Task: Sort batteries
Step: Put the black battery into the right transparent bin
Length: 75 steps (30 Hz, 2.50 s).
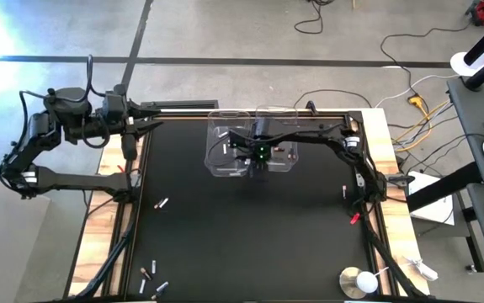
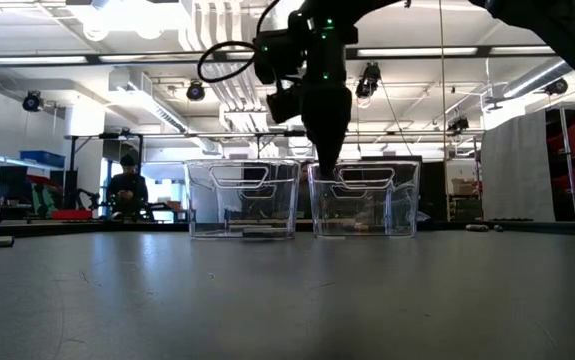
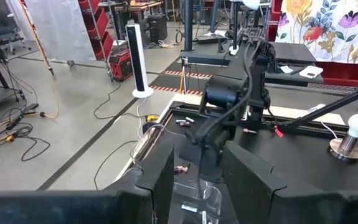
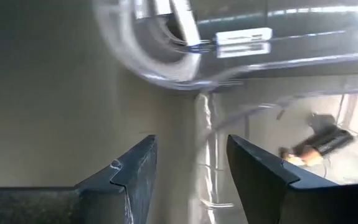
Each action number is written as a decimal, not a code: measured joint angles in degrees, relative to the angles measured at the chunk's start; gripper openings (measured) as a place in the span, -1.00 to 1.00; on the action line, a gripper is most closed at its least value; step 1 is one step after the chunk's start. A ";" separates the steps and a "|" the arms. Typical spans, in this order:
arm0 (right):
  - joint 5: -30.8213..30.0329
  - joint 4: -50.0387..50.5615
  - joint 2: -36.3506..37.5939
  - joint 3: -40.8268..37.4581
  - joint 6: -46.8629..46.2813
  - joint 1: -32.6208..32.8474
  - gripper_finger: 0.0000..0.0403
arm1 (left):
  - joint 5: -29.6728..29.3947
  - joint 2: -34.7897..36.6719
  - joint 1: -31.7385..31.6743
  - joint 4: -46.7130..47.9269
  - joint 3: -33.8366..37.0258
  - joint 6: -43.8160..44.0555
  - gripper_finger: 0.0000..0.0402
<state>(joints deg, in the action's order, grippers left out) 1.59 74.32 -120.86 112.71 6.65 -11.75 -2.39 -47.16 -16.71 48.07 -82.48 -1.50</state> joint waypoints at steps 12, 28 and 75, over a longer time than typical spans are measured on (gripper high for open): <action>3.44 0.48 2.27 0.11 -4.24 1.75 -0.07 | 0.04 0.00 0.00 -0.01 0.00 0.11 -0.41; -16.88 1.77 28.07 -10.34 -22.81 -4.11 -0.07 | 0.02 -0.63 0.00 -0.02 0.00 0.64 -0.41; 0.27 -0.39 46.63 -68.37 -26.14 -7.04 -0.01 | 1.51 -17.22 0.98 -20.11 3.36 3.85 -0.41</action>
<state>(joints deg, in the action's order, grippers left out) 1.85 73.93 -74.22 44.34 -19.49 -18.79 -0.89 -64.37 -15.73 27.96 -79.12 2.35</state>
